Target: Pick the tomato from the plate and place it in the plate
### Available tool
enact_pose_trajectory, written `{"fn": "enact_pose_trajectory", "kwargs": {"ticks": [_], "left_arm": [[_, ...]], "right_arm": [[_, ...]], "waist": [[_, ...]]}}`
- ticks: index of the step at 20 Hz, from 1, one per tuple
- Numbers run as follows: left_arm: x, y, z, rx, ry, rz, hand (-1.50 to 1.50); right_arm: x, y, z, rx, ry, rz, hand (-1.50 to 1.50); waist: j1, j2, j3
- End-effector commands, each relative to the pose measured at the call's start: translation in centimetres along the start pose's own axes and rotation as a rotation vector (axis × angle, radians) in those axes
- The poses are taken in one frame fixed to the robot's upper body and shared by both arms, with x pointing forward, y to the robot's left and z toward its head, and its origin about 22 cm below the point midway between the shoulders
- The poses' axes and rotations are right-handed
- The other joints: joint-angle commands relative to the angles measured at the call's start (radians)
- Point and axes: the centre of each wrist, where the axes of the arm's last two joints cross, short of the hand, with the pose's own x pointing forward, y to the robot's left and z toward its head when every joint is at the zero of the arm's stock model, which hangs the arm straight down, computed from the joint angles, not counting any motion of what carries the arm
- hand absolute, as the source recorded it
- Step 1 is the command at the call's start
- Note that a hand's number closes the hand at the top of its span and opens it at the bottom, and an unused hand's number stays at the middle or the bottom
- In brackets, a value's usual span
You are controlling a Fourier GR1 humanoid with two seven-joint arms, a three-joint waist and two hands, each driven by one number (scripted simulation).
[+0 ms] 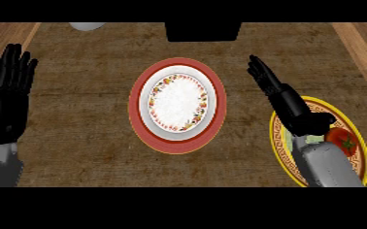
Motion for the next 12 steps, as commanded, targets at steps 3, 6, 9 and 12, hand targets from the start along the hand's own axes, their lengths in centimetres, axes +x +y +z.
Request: {"fn": "enact_pose_trajectory", "kwargs": {"ticks": [3, 6, 9, 12], "left_arm": [[-2.4, -2.0, 1.0, -0.084, 0.076, -0.081, 0.00], [-2.8, -3.2, 0.0, -0.136, 0.155, -0.169, 0.00], [-3.6, -2.2, 1.3, -0.133, 0.206, -0.140, 0.00], [-4.2, -4.4, 0.9, -0.186, 0.208, -0.125, 0.00]], "right_arm": [[2.0, -1.9, 4.5, -0.009, -0.120, -0.056, -1.50], [4.3, -3.6, 6.5, 0.002, -0.257, -0.119, -1.50], [9.8, -8.3, 4.2, 0.107, -0.250, 0.757, 1.50], [-2.8, -3.5, 12.0, -0.085, -0.144, 0.368, -1.50]], "waist": [[0.003, -0.008, 0.003], [-0.042, -0.011, 0.003], [-0.066, -0.030, -0.004], [-0.029, 0.000, 0.007]]}}
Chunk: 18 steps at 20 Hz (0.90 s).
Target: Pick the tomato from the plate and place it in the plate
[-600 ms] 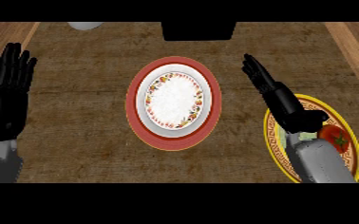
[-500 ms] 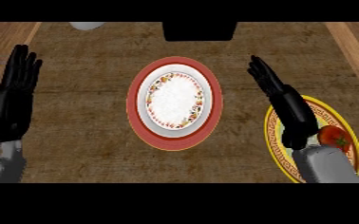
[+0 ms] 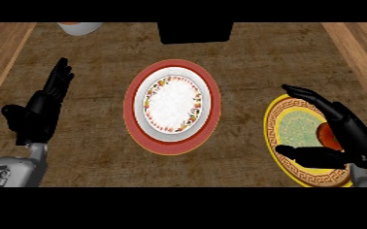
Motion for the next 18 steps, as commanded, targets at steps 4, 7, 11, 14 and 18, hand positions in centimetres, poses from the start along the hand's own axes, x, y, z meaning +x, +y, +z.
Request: {"fn": "enact_pose_trajectory", "kwargs": {"ticks": [4, 7, 11, 14, 18], "left_arm": [[-1.2, -4.5, -0.9, -0.076, 0.042, 0.009, 0.00], [-0.8, -3.3, 0.6, -0.090, 0.032, -0.019, 0.00], [-1.4, -4.1, -2.5, -0.079, 0.046, -0.006, 0.00], [1.5, -3.5, -2.3, -0.079, 0.041, -0.007, 0.00], [0.4, -3.4, -2.6, -0.079, 0.026, -0.010, 0.00]], "right_arm": [[-6.4, 0.2, 11.3, 0.003, -0.038, 0.115, -1.50], [-6.6, 0.7, 13.5, -0.077, -0.071, 0.280, -1.50], [-5.4, -4.4, 14.7, -0.175, -0.154, 0.336, -1.50], [-2.3, -7.5, 16.1, -0.144, -0.094, 0.399, -1.50], [0.3, -9.8, 16.2, -0.005, 0.116, 0.602, -1.50]], "waist": [[0.031, 0.014, 0.006], [0.050, 0.005, 0.005], [0.035, 0.009, 0.003], [0.043, 0.004, 0.003], [0.029, 0.007, -0.001]]}}
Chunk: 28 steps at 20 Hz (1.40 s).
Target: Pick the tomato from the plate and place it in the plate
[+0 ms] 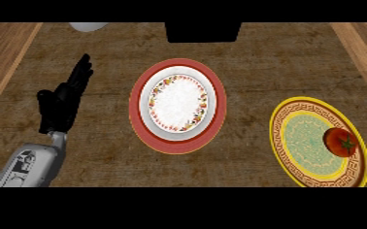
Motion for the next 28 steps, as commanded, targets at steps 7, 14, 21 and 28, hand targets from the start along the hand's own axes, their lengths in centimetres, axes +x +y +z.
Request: {"fn": "enact_pose_trajectory", "kwargs": {"ticks": [7, 14, 21, 28], "left_arm": [[1.1, -0.7, -1.1, -0.014, -0.005, -0.008, 0.00], [-0.6, -2.2, 0.7, -0.036, -0.019, 0.005, 0.00], [1.9, -2.4, 0.0, -0.048, 0.003, 0.017, 0.00], [-0.3, -0.9, 0.4, -0.043, -0.005, -0.002, 0.00]], "right_arm": [[3.0, -5.3, -1.7, 0.256, 0.244, 0.243, -1.50], [1.4, -3.9, -1.2, 0.320, 0.323, 0.221, -1.50], [0.0, -1.0, -4.0, 0.401, 0.356, 0.291, -1.50], [-0.4, 2.5, -4.6, 0.457, 0.395, 0.319, -1.50]], "waist": [[0.015, 0.003, 0.000], [0.021, 0.002, 0.001], [0.030, 0.002, 0.002], [0.022, 0.002, 0.001]]}}
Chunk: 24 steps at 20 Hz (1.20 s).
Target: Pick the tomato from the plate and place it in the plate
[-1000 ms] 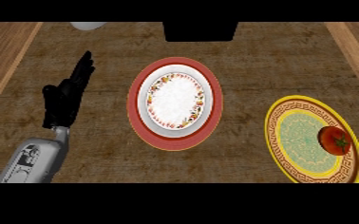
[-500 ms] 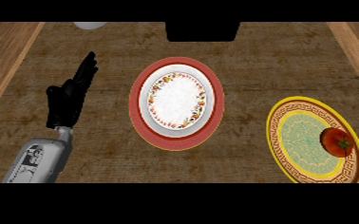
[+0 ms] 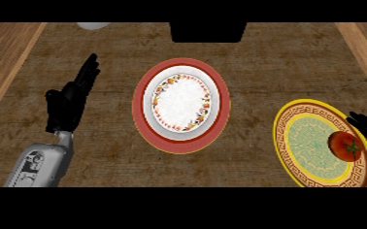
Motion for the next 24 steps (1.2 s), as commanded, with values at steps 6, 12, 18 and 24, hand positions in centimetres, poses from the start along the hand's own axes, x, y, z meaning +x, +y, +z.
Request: {"fn": "enact_pose_trajectory", "kwargs": {"ticks": [6, 12, 18, 24], "left_arm": [[0.6, 0.8, -0.1, -0.003, 0.006, 0.004, 0.00], [-1.7, -0.8, -1.4, -0.014, 0.000, 0.004, 0.00], [-0.9, 1.3, 0.5, 0.012, 0.006, 0.001, 0.00], [1.0, 1.1, -1.4, 0.010, 0.001, 0.006, 0.00]], "right_arm": [[-1.9, 2.3, -3.4, 0.052, 0.018, 0.024, -1.50], [-3.9, 4.4, -4.6, 0.077, 0.052, 0.011, -1.50], [-4.1, 4.8, -3.8, -0.010, 0.008, 0.044, 1.50], [-3.4, 6.5, -6.0, -0.055, -0.007, 0.051, 1.50]], "waist": [[0.001, 0.000, 0.000], [-0.001, 0.002, 0.000], [-0.001, 0.000, 0.000], [0.000, 0.000, 0.000]]}}
